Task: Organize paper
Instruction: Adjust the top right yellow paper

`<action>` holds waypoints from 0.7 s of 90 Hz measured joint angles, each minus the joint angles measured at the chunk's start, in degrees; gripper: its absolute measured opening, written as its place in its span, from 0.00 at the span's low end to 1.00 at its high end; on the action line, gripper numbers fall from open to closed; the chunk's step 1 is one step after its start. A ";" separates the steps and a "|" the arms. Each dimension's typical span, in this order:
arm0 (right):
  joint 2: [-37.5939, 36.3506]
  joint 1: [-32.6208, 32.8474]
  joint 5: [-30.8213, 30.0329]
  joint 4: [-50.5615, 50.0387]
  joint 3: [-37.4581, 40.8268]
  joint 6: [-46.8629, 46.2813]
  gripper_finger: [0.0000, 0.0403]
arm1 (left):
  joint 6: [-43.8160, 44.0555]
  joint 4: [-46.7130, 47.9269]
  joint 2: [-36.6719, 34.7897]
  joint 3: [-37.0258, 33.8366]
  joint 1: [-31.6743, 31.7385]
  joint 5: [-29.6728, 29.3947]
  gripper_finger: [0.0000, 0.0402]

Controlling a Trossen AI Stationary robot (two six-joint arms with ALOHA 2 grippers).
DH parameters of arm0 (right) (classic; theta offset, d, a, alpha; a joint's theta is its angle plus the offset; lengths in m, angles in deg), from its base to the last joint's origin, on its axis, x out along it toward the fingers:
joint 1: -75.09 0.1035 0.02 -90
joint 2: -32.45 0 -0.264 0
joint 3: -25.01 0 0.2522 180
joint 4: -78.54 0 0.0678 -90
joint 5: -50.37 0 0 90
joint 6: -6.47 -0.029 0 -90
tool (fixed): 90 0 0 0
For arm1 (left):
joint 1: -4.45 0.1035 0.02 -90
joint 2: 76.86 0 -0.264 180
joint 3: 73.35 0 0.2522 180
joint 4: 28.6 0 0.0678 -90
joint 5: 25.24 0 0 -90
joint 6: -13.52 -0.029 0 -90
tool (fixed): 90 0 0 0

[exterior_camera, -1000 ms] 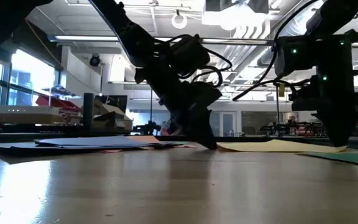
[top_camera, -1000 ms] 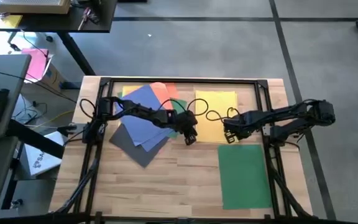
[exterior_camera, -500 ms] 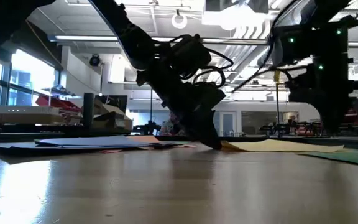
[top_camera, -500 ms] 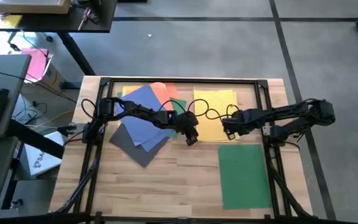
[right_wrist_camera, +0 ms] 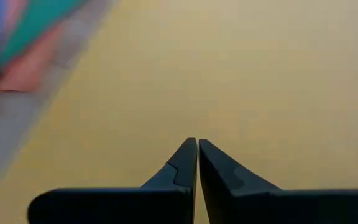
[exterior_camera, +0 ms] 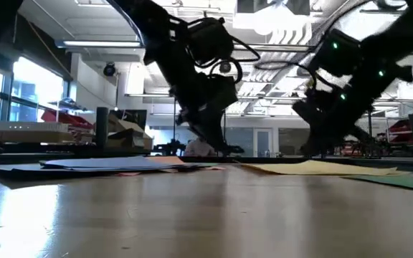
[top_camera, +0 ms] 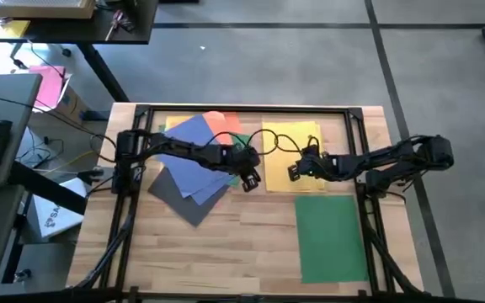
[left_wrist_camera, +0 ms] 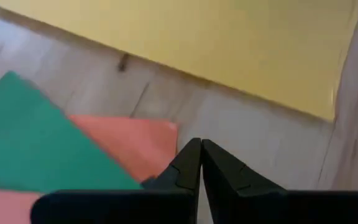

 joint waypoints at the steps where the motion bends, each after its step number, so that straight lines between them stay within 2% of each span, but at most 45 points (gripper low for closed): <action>1: 0.00 -0.04 0.06 -0.04 0.35 -0.21 0.00 | 0.00 0.12 -0.03 0.00 -0.12 -0.29 0.00; 17: -0.25 -0.69 -0.82 0.64 4.27 -1.60 0.00 | 1.32 1.18 0.03 0.00 -2.34 -2.69 0.00; 28: -0.28 -2.11 -1.96 -1.54 4.59 1.20 0.00 | 1.52 2.15 0.02 0.00 -3.72 -4.95 0.00; 40: -0.31 -4.45 -2.27 -6.00 3.38 4.94 0.00 | 2.40 4.12 0.02 0.07 -4.74 -5.93 0.00; 63: -0.26 -5.88 -2.71 -16.87 0.32 9.86 0.00 | 5.85 10.07 -0.03 0.06 -6.76 -11.59 0.00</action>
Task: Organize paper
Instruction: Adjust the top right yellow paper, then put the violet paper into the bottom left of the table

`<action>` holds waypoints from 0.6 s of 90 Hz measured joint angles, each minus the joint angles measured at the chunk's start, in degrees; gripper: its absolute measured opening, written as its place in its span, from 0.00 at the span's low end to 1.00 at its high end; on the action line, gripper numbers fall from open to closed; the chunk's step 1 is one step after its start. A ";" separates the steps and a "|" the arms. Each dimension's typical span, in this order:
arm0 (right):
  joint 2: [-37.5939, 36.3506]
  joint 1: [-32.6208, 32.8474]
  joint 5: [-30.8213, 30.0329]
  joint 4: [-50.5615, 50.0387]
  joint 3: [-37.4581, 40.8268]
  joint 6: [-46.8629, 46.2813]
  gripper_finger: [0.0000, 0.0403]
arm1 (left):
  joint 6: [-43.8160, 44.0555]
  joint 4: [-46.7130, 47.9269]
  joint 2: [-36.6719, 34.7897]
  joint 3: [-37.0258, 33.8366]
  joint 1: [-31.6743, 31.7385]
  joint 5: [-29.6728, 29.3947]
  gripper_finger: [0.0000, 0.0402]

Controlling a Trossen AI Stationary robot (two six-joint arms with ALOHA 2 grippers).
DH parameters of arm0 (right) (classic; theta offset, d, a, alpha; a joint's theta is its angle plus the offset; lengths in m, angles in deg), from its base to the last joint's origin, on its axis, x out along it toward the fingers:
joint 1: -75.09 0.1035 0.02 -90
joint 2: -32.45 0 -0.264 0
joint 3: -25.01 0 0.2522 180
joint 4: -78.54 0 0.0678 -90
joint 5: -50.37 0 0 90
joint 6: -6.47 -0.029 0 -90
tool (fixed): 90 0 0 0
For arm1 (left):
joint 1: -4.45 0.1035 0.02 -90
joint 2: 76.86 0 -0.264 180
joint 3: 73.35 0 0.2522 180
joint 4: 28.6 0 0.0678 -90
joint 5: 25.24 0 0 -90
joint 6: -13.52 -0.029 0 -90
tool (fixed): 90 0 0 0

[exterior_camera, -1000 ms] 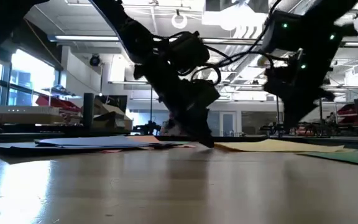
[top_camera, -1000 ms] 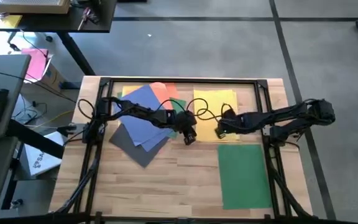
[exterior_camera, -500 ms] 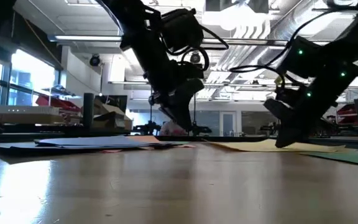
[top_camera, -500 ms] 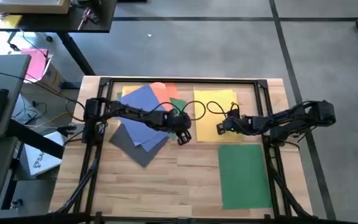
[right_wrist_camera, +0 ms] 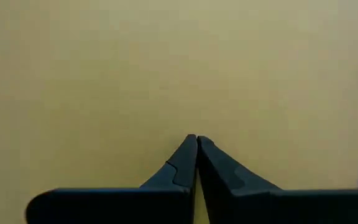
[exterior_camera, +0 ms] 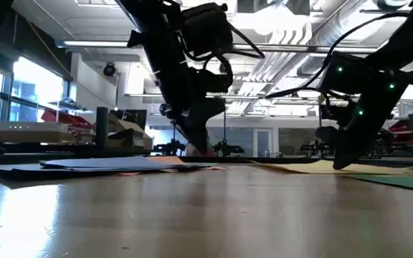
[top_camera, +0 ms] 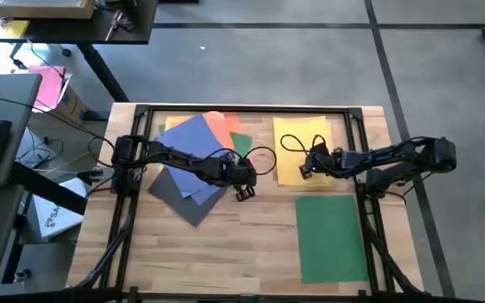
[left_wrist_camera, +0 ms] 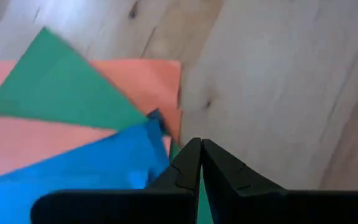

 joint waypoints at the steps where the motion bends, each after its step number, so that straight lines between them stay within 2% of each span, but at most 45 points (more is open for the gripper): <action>1: 0.01 0.00 0.03 -0.55 -0.17 0.03 0.00 | 0.21 0.25 0.00 -0.01 -0.12 -0.24 0.00; 25: -2.46 0.00 -0.03 -12.07 -4.58 1.60 0.00 | 3.46 4.66 -4.52 0.01 -4.48 -1.99 0.00; 40: -4.16 0.02 -1.08 -11.42 -7.03 2.89 0.00 | 6.56 10.65 -10.79 0.01 -7.28 -6.50 0.00; 54: -4.17 0.02 0.51 -9.04 -7.16 3.66 0.00 | 13.62 21.50 -16.60 0.02 -10.08 -9.99 0.00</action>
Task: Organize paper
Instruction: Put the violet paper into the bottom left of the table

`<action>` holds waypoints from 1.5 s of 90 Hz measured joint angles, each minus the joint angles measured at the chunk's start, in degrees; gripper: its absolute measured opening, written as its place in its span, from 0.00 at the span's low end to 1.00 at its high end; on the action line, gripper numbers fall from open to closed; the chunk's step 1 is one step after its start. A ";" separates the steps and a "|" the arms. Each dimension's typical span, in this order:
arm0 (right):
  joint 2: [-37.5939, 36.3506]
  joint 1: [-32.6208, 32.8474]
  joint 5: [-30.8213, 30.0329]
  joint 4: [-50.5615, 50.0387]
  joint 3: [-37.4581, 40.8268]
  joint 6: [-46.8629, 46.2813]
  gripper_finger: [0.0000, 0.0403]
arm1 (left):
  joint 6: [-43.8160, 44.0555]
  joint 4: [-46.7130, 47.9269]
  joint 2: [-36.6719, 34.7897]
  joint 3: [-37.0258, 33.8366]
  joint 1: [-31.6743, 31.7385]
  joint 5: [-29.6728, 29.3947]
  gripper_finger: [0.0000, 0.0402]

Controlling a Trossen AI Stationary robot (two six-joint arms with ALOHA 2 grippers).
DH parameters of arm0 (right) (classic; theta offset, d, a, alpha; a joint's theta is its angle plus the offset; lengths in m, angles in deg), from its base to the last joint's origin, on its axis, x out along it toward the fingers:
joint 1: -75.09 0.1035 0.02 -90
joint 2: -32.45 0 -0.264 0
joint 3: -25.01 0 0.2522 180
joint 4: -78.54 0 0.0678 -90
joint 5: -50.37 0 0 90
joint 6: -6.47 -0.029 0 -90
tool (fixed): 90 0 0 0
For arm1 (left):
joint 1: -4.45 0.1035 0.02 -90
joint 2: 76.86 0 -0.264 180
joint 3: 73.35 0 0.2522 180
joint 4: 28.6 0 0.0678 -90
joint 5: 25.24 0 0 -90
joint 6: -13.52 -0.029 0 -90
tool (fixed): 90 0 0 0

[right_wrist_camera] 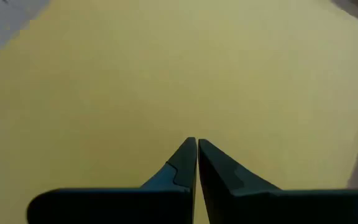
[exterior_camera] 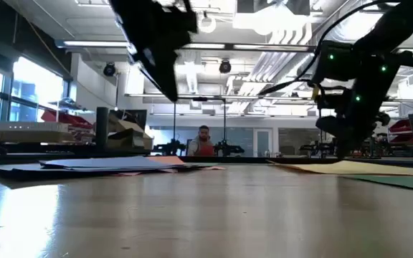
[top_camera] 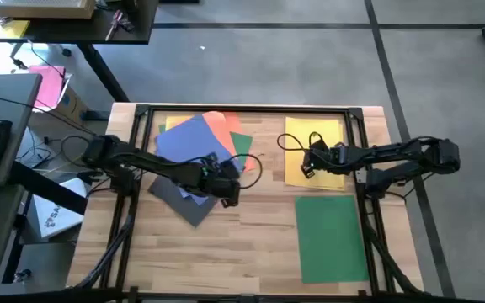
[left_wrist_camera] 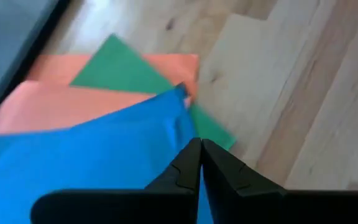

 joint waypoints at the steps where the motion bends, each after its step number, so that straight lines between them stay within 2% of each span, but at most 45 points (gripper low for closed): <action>1: 0.00 0.00 0.31 0.26 0.05 -0.10 0.00 | 0.74 0.92 -0.33 -0.02 -0.22 -0.32 0.00; 12: 0.00 0.81 5.53 10.88 1.47 0.46 0.00 | 10.11 6.72 -4.49 -4.06 -2.33 -0.86 0.00; 30: 3.16 3.11 15.22 38.20 2.62 1.78 0.02 | 28.24 6.45 -9.65 -18.48 -5.84 1.10 0.00; 40: 8.06 3.16 19.85 43.70 -1.86 2.80 0.07 | 34.43 5.67 -10.66 -25.67 -5.81 2.87 0.00; 54: 19.07 3.13 27.00 43.57 -13.94 6.34 0.18 | 37.66 4.98 -10.67 -32.60 -4.02 5.32 0.00; 65: 29.39 2.99 33.73 42.34 -25.45 8.29 0.26 | 37.72 0.60 -10.64 -37.21 -2.67 5.54 0.00; 75: 37.91 2.12 37.64 34.95 -35.92 9.17 0.30 | 37.66 -4.00 -10.75 -40.74 -1.64 5.56 0.00; 90: 47.15 0.17 39.87 21.54 -48.14 9.37 0.32 | 37.42 -7.58 -10.81 -42.68 -1.74 2.91 0.00; 99: 50.50 -0.60 43.08 17.43 -52.14 9.33 0.32 | 37.01 -9.46 -10.76 -42.83 -1.81 0.99 0.00; 108: 52.05 -1.04 43.76 14.38 -54.64 9.33 0.32 | 35.15 -11.68 -10.65 -42.95 -1.55 -0.27 0.00; 135: 52.11 -0.69 45.45 13.74 -55.36 12.36 0.32 | 31.24 -17.23 -10.53 -42.90 -1.21 -1.11 0.00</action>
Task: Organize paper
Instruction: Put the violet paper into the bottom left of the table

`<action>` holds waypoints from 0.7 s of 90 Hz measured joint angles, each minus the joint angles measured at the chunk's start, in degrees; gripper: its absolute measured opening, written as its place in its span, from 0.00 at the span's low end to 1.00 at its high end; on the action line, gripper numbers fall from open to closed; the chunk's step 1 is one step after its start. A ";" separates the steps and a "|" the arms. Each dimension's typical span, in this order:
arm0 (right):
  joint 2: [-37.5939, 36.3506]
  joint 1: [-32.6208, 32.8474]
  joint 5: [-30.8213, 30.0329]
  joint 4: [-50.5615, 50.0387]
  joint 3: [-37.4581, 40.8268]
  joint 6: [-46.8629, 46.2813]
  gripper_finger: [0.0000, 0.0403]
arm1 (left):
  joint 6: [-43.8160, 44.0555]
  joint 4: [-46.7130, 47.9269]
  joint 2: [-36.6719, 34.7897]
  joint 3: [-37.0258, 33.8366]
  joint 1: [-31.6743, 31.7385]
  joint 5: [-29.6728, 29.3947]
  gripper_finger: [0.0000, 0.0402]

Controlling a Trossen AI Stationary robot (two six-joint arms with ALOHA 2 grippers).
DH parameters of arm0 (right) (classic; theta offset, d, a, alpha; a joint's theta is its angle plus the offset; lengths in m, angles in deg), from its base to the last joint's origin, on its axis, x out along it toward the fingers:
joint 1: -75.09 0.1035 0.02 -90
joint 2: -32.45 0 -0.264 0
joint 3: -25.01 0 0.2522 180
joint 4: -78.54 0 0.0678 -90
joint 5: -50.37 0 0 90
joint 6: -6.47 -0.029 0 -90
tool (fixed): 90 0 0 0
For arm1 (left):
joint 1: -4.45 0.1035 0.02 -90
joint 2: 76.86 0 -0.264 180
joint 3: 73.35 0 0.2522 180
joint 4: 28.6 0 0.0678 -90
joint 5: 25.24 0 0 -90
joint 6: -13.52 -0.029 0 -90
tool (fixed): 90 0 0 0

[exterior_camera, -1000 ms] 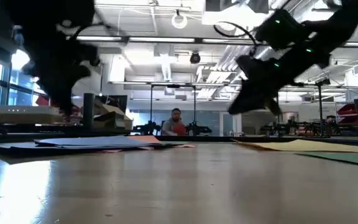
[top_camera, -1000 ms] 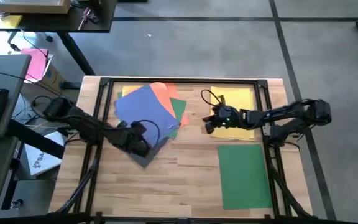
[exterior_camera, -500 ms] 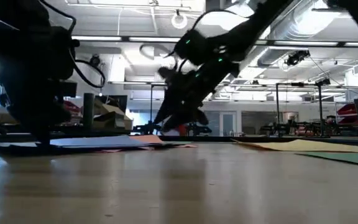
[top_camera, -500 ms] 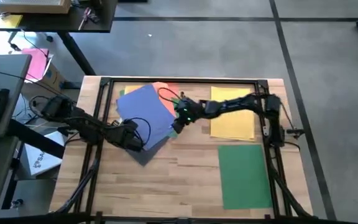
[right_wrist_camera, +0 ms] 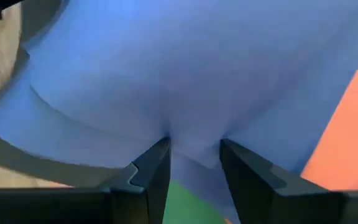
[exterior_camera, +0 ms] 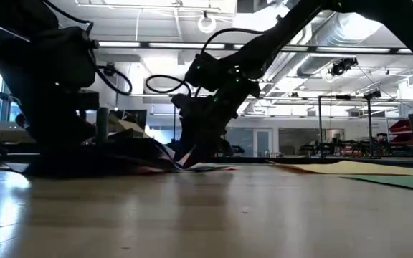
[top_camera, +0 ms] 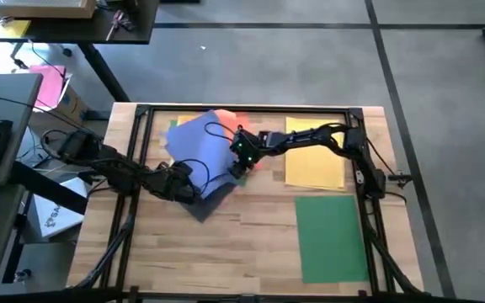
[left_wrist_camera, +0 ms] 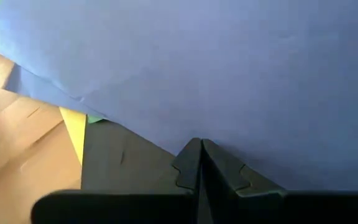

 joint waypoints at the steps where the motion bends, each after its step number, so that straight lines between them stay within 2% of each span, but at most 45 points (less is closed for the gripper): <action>1: 0.00 0.04 0.00 -0.05 -0.08 0.20 0.32 | -0.03 -0.12 0.01 0.00 0.00 -0.02 0.00; 19: -0.46 1.36 -0.26 -1.34 -0.24 4.51 0.32 | -1.53 -0.49 0.03 0.00 -0.03 -0.09 0.00; 31: -0.87 2.47 -3.51 -2.72 -0.24 7.11 0.32 | -6.66 -0.83 0.03 0.37 -0.18 0.15 0.00; 48: -0.92 5.69 -15.68 -3.98 0.47 16.14 0.32 | -16.78 -3.41 0.03 0.55 -0.22 0.28 0.02; 63: -0.98 9.57 -28.24 -4.53 0.70 23.24 0.32 | -18.66 -4.47 -0.12 0.57 -0.22 0.70 0.07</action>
